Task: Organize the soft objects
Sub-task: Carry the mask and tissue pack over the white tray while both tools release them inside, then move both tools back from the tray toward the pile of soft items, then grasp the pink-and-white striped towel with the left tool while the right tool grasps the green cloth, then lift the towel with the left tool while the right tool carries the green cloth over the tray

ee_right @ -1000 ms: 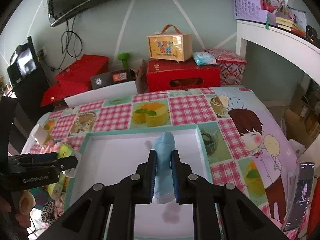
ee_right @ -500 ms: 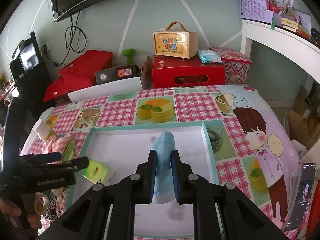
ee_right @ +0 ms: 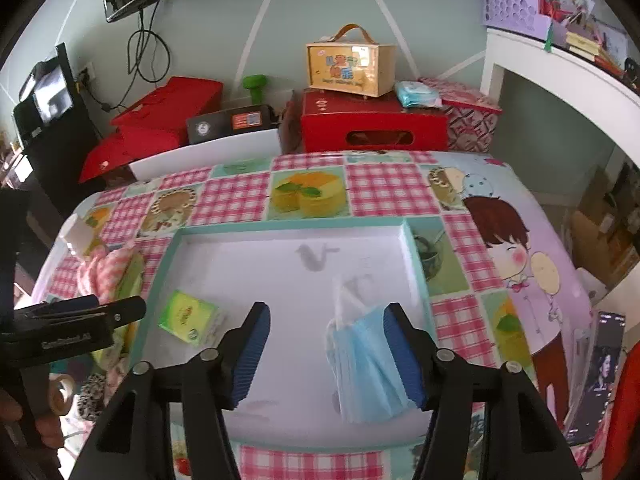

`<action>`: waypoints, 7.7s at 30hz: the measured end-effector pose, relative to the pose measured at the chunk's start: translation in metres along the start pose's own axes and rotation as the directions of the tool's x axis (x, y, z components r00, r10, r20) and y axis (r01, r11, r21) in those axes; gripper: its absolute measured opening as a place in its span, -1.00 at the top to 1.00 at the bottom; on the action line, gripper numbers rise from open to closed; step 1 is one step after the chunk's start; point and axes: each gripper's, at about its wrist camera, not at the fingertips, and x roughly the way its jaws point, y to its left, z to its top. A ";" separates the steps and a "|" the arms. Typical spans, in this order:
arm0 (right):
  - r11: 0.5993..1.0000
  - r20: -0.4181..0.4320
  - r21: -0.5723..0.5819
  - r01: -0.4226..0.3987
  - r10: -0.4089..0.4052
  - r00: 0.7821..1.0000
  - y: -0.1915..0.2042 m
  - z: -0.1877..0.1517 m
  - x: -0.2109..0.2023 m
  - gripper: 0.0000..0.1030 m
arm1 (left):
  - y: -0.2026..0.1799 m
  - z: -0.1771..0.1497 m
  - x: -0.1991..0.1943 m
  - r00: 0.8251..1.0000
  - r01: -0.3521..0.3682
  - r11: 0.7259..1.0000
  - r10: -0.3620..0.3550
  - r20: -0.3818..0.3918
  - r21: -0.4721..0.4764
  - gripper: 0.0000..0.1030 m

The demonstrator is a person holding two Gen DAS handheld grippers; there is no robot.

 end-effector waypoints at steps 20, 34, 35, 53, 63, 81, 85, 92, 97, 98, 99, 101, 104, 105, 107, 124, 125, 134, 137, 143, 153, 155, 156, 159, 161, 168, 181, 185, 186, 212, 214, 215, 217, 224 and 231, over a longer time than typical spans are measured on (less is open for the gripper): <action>0.984 0.001 -0.174 0.037 -0.037 0.999 0.045 -0.026 -0.034 -0.32 | 0.015 -0.029 -0.050 0.999 0.001 1.000 0.000 0.052 -0.012 -0.88; 0.991 -0.010 -0.134 -0.013 0.012 1.000 0.055 -0.032 -0.054 -0.39 | 0.069 -0.048 -0.084 0.982 -0.027 0.995 0.045 0.185 -0.096 -0.88; 0.991 -0.013 -0.134 -0.015 0.014 1.000 0.056 -0.032 -0.054 -0.50 | 0.074 -0.050 -0.087 0.978 -0.036 0.994 0.056 0.199 -0.101 -0.89; 0.983 -0.051 -0.181 -0.032 0.023 0.998 0.097 -0.040 -0.048 -1.00 | 0.174 -0.072 -0.112 0.962 -0.051 0.955 0.126 0.243 -0.292 -0.89; 0.972 -0.103 -0.229 -0.057 0.033 0.994 0.122 -0.041 -0.030 -1.00 | 0.214 -0.078 -0.103 0.963 -0.060 0.932 0.148 0.225 -0.357 -0.89; 0.928 -0.167 -0.310 -0.208 0.162 0.972 0.194 -0.028 0.011 -1.00 | 0.241 -0.036 -0.074 0.984 -0.047 0.976 0.082 0.157 -0.213 -0.89; 0.919 -0.178 -0.313 -0.239 0.190 0.965 0.206 -0.022 0.021 -1.00 | 0.240 -0.016 -0.061 0.992 -0.054 0.983 0.072 0.100 -0.178 -0.89; 0.911 -0.199 -0.295 -0.288 0.236 0.951 0.221 -0.009 0.046 -1.00 | 0.230 0.020 -0.031 1.000 -0.020 0.993 0.017 -0.026 -0.120 -0.89; 0.899 -0.238 -0.319 -0.300 0.230 0.944 0.233 -0.004 0.068 -1.00 | 0.213 0.043 -0.007 0.991 0.018 0.996 -0.030 -0.133 -0.091 -0.88; 0.896 -0.244 -0.321 -0.307 0.235 0.941 0.235 -0.003 0.072 -0.99 | 0.208 0.048 -0.001 0.988 0.016 0.997 -0.027 -0.152 -0.075 -0.88; 0.895 -0.250 -0.318 -0.312 0.238 0.938 0.237 -0.001 0.075 -0.97 | 0.203 0.052 0.004 0.985 0.013 0.998 -0.023 -0.168 -0.061 -0.88; 0.894 -0.268 -0.308 -0.326 0.247 0.931 0.240 0.001 0.084 -0.78 | 0.196 0.058 0.017 0.977 0.023 0.998 -0.033 -0.213 -0.050 -0.88; 0.892 -0.293 -0.295 -0.343 0.257 0.921 0.242 0.004 0.097 -0.60 | 0.189 0.065 0.033 0.963 0.046 0.998 -0.058 -0.265 -0.050 -0.84; 0.891 -0.299 -0.294 -0.347 0.259 0.919 0.243 0.005 0.101 -0.58 | 0.186 0.067 0.039 0.958 0.051 0.997 -0.063 -0.279 -0.049 -0.83; 0.887 -0.314 -0.297 -0.355 0.261 0.913 0.246 0.005 0.109 -0.40 | 0.185 0.070 0.048 0.952 0.059 0.997 -0.073 -0.299 -0.056 -0.78; 0.880 -0.419 -0.263 -0.395 0.265 0.869 0.257 0.003 0.159 0.25 | 0.178 0.080 0.100 0.921 0.092 0.990 -0.124 -0.369 -0.103 -0.18; 0.878 -0.421 -0.265 -0.399 0.267 0.867 0.258 0.004 0.160 0.32 | 0.175 0.082 0.102 0.921 0.104 0.989 -0.137 -0.365 -0.109 -0.03; 0.864 -0.427 -0.266 -0.428 0.293 0.856 0.263 -0.003 0.156 0.73 | 0.178 0.075 0.097 0.927 0.152 0.978 -0.191 -0.321 -0.144 0.58; 0.861 -0.423 -0.262 -0.436 0.304 0.854 0.263 -0.004 0.155 0.79 | 0.184 0.074 0.092 0.929 0.177 0.969 -0.223 -0.294 -0.175 0.66; 0.857 -0.411 -0.235 -0.458 0.339 0.846 0.259 -0.003 0.149 0.84 | 0.187 0.069 0.073 0.938 0.222 0.957 -0.262 -0.225 -0.189 0.69; 0.857 -0.356 -0.136 -0.496 0.425 0.832 0.231 0.004 0.130 0.85 | 0.204 0.058 0.027 0.941 0.307 0.923 -0.330 -0.070 -0.231 0.70; 0.856 -0.338 -0.114 -0.505 0.445 0.830 0.224 0.006 0.126 0.85 | 0.206 0.055 0.015 0.942 0.318 0.918 -0.335 -0.035 -0.235 0.70; 0.854 -0.327 -0.106 -0.510 0.454 0.829 0.222 0.006 0.123 0.85 | 0.208 0.055 0.011 0.942 0.323 0.916 -0.336 -0.018 -0.239 0.70; 0.848 -0.291 -0.085 -0.522 0.481 0.827 0.215 0.010 0.116 0.85 | 0.211 0.051 -0.009 0.942 0.334 0.910 -0.332 0.052 -0.245 0.70; 0.846 -0.262 -0.072 -0.528 0.495 0.829 0.212 0.013 0.109 0.85 | 0.213 0.050 -0.022 0.940 0.341 0.908 -0.328 0.092 -0.246 0.70; 0.838 -0.144 -0.060 -0.543 0.531 0.835 0.193 0.032 0.072 0.85 | 0.205 0.052 -0.070 0.929 0.337 0.916 -0.287 0.233 -0.218 0.70; 0.869 0.096 0.001 -0.495 0.492 0.865 0.120 0.057 -0.003 0.85 | 0.153 0.057 -0.139 0.865 0.363 0.923 -0.283 0.414 -0.128 0.70; 0.897 0.150 0.052 -0.440 0.428 0.891 0.085 0.059 -0.019 0.85 | 0.121 0.062 -0.137 0.857 0.379 0.922 -0.315 0.407 -0.084 0.70; 0.902 0.160 0.066 -0.426 0.412 0.897 0.077 0.060 -0.021 0.85 | 0.113 0.062 -0.135 0.856 0.386 0.919 -0.327 0.401 -0.075 0.70; 0.885 0.166 0.396 -0.246 0.194 0.967 -0.098 0.030 -0.006 0.85 | -0.063 0.050 -0.012 0.895 0.424 0.905 -0.424 0.137 0.034 0.70; 0.881 0.155 0.406 -0.244 0.197 0.968 -0.100 0.029 -0.001 0.85 | -0.064 0.047 -0.004 0.900 0.417 0.908 -0.418 0.124 0.031 0.69; 0.881 0.147 0.408 -0.240 0.196 0.969 -0.100 0.028 0.002 0.85 | -0.065 0.046 0.001 0.905 0.408 0.912 -0.409 0.118 0.030 0.69; 0.883 0.131 0.409 -0.231 0.194 0.972 -0.100 0.027 0.007 0.85 | -0.065 0.043 0.009 0.911 0.398 0.917 -0.398 0.102 0.027 0.69; 0.880 0.092 0.418 -0.227 0.207 0.974 -0.097 0.026 0.025 0.85 | -0.059 0.035 0.037 0.935 0.352 0.936 -0.351 0.055 0.000 0.69; 0.886 0.040 0.406 -0.225 0.229 0.973 -0.085 0.026 0.049 0.84 | -0.055 0.028 0.060 0.953 0.302 0.953 -0.301 0.006 -0.021 0.69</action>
